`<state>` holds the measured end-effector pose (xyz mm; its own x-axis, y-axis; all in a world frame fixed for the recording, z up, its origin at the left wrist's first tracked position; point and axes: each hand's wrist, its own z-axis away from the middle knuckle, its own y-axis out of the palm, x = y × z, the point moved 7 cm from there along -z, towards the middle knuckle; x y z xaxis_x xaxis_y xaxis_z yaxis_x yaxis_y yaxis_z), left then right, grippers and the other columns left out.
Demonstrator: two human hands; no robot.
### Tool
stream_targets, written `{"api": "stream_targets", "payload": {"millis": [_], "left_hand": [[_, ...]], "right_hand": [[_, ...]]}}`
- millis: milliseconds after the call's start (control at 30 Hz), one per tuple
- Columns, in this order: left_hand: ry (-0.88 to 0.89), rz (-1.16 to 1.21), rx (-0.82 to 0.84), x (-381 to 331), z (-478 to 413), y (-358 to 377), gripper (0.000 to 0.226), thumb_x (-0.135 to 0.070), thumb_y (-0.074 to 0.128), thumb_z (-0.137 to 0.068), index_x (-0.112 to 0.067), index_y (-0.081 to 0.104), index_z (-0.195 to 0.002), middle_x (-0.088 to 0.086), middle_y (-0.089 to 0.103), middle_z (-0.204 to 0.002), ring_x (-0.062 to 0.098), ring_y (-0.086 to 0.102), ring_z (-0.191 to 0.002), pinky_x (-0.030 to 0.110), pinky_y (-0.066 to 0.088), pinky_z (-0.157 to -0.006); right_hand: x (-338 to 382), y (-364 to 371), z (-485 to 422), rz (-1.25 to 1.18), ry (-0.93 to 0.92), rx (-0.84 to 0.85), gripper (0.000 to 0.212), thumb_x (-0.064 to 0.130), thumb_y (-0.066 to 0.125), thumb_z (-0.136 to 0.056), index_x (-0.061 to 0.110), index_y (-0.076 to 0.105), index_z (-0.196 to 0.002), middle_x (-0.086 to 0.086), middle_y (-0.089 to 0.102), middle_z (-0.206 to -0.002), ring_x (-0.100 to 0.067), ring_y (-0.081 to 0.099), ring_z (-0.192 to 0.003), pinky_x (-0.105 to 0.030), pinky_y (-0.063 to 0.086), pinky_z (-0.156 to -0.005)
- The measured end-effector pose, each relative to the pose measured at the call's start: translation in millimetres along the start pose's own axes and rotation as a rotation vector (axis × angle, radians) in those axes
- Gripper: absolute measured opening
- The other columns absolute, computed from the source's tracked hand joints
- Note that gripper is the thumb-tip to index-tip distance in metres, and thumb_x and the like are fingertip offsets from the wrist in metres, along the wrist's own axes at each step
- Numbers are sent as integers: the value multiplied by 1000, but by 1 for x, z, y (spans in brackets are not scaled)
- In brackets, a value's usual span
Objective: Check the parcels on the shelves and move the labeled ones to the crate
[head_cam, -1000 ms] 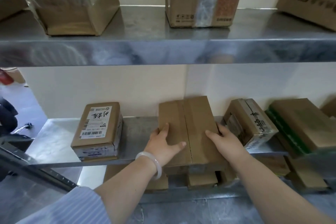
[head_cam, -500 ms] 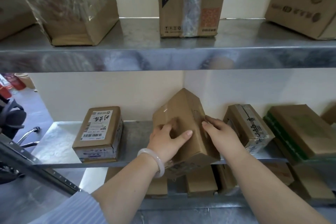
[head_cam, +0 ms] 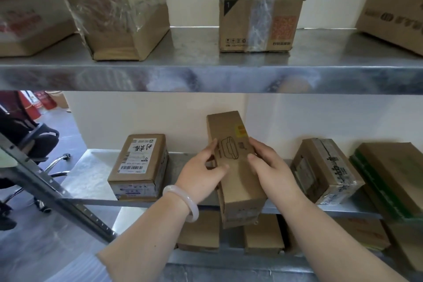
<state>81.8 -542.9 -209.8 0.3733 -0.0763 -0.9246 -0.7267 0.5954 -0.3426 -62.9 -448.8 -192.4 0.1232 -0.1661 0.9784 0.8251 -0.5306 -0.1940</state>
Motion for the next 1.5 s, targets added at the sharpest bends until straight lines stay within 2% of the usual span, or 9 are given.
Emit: {"api": "stream_targets", "payload": {"millis": [133,233,300,467,600,833,1000,1300,1500], "left_hand": [[-95,-81,-50,14,6,-14,82,-56,65,-85,-42,21,-153,-9,49,-142,13,53,-123,33,45,-105],[-220,-235,-70,20,3,-27,102,-73,60,-76,-29,14,-157,5,21,-157,26,37,-139,34,32,-111],[-250,-264,-73,21,1,-35,106,-71,63,-75,-24,15,-157,5,16,-158,28,34,-140,34,31,-110],[-259,-26,-92,42,4,-52,89,-52,71,-71,-33,34,-151,-3,56,-135,18,59,-113,37,44,-104],[-289,240,-31,69,9,-42,69,-39,72,-81,-41,42,-144,-6,73,-113,18,70,-102,44,51,-99],[-318,77,113,91,-4,-12,69,-48,70,-84,-42,39,-146,-11,68,-121,11,66,-107,38,52,-99],[-258,-51,111,81,-21,4,75,-43,80,-77,-38,40,-141,-9,63,-125,16,62,-112,39,49,-102],[-270,-31,120,99,-42,9,91,-41,84,-71,-43,30,-145,-11,62,-126,17,62,-112,44,50,-101],[52,-619,-9,40,-59,21,102,-59,65,-81,-41,-5,-154,-4,3,-165,25,8,-151,43,14,-122]], "right_hand": [[-8,26,8,-35,-19,96,33,25,48,-100,39,56,-129,22,56,-127,12,51,-113,-4,42,-85],[-11,44,9,0,-28,234,34,26,46,-101,39,53,-132,28,51,-126,27,44,-106,5,36,-82],[-14,50,8,88,-36,272,37,28,45,-101,39,48,-136,28,48,-130,21,43,-112,1,33,-89],[-44,32,-5,462,44,112,57,36,57,-93,33,36,-146,4,39,-145,-14,40,-132,-29,34,-105],[-68,24,-3,431,187,158,70,46,59,-91,34,25,-151,3,38,-151,-19,40,-135,-33,36,-105],[-81,4,-4,448,208,79,75,30,68,-85,28,30,-150,0,36,-151,-17,41,-133,-30,36,-106],[-86,-4,-13,508,229,18,73,32,65,-89,30,28,-151,-2,23,-156,-20,33,-139,-32,32,-110],[-90,-10,-11,532,225,15,71,37,63,-89,35,28,-151,4,32,-150,-13,35,-135,-25,27,-109],[-65,-40,-2,603,159,-149,64,40,59,-92,33,30,-149,6,27,-155,-13,27,-142,-30,24,-115]]}}
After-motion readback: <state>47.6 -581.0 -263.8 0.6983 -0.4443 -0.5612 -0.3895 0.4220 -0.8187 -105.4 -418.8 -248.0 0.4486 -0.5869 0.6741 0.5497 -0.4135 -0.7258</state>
